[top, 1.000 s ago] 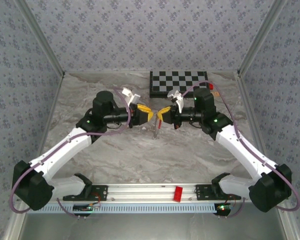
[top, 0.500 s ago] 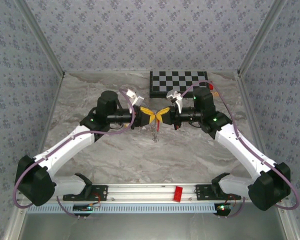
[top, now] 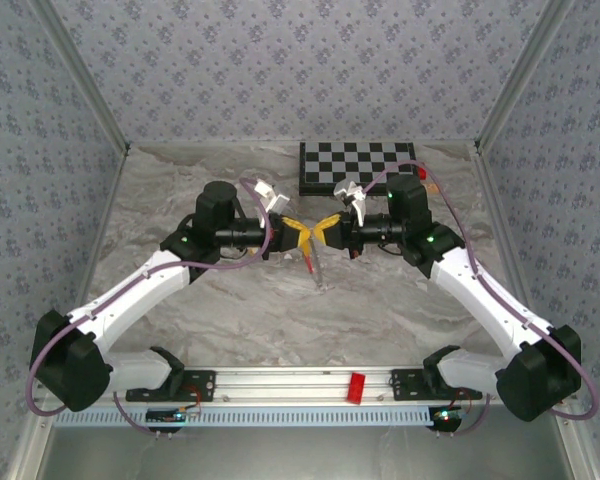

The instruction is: Put the keys on the keyring

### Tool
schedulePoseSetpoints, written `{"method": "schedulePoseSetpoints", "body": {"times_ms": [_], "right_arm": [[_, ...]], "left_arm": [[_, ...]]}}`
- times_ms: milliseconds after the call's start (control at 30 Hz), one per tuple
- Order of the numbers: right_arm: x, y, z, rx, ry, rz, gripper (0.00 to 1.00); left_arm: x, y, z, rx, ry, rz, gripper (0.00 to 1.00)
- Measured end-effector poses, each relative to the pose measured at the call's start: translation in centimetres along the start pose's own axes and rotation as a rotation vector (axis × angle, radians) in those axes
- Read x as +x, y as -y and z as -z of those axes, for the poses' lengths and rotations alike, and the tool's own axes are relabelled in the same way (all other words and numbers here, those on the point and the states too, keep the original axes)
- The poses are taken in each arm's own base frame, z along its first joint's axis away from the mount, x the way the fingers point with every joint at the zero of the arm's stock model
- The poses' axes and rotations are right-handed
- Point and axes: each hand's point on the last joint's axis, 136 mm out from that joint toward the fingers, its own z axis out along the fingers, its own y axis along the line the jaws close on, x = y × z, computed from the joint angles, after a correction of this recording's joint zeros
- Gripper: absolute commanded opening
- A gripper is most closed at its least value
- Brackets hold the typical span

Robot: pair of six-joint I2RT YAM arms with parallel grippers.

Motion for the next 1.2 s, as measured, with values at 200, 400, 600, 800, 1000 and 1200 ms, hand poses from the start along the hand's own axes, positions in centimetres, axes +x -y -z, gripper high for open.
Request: {"method": "schedulePoseSetpoints", "body": {"times_ms": [200,400,600,800,1000,1200], "right_arm": [[-0.1,0.9,0.9,0.065,0.060,-0.005,0.27],[-0.4,1.6,3.2,0.138,0.182,-0.016,0.20],[-0.4,3.1,4.0,0.195,0.252,-0.066,0.19],[-1.4,2.2,3.6,0.171,0.310,-0.047,0.20],[-2.6,1.3,3.2,0.149,0.373,-0.027,0.20],[-3.6,1.9,3.7,0.167,0.465,-0.061,0.19]], "left_arm": [[-0.5,0.6,-0.6,-0.007,0.025,-0.012,0.00],[-1.8,0.9,-0.8,-0.017,0.094,-0.029,0.00],[-2.5,1.5,-0.7,-0.030,0.177,-0.055,0.00],[-3.9,1.6,-0.3,-0.054,0.288,-0.054,0.00],[-5.0,1.5,0.2,-0.071,0.395,-0.030,0.00],[-6.1,1.7,0.8,-0.060,0.474,-0.002,0.00]]}}
